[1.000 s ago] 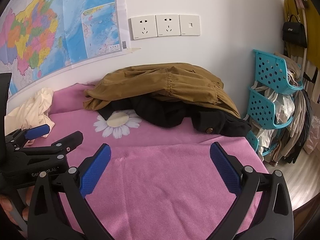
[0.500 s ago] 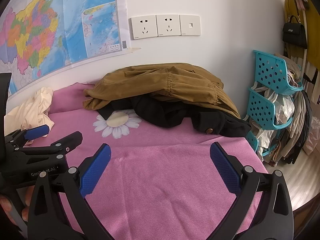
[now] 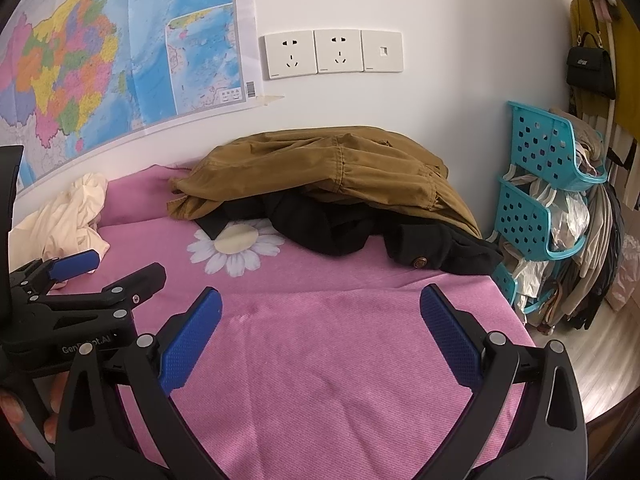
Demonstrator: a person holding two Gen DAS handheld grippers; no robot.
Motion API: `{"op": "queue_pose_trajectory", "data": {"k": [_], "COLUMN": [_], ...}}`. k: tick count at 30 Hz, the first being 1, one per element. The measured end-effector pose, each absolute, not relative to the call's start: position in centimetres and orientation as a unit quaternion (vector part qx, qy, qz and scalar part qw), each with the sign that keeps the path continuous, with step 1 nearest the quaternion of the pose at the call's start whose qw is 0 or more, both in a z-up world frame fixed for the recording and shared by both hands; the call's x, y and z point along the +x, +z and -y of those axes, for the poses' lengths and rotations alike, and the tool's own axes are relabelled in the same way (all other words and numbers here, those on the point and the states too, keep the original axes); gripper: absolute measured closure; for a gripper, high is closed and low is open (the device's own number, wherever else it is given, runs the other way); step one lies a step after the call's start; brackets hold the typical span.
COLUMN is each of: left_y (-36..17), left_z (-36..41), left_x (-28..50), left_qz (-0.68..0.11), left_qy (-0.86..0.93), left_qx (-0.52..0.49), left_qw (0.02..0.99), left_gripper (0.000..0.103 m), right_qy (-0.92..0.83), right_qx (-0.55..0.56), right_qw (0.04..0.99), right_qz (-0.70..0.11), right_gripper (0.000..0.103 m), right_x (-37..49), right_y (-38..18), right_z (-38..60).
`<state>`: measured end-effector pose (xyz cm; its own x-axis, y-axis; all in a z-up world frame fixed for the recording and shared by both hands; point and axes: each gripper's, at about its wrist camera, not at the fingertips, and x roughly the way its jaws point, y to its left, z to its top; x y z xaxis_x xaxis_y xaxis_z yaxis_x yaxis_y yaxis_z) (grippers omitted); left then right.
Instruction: Fold large clothes
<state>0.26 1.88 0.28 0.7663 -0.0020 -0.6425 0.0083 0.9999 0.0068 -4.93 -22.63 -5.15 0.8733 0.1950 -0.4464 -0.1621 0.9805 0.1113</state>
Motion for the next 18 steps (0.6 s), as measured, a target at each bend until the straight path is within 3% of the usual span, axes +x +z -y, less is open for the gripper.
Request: {"op": "queue_pose_trajectory", "data": {"k": [18], "left_y": [0.23], "left_z": [-2.13], "left_x": [0.50], "left_qz": [-0.349], "left_qy": [-0.004], "left_qx": [-0.001], "left_qw": [0.937], "left_gripper": [0.006], "right_qy": [0.097], "right_qx": [0.019], "right_qw": [0.968], "right_qz": [-0.230], "right_gripper": [0.005], "right_x": [-4.48], "right_y": [-4.56], "right_z": [21.81]}}
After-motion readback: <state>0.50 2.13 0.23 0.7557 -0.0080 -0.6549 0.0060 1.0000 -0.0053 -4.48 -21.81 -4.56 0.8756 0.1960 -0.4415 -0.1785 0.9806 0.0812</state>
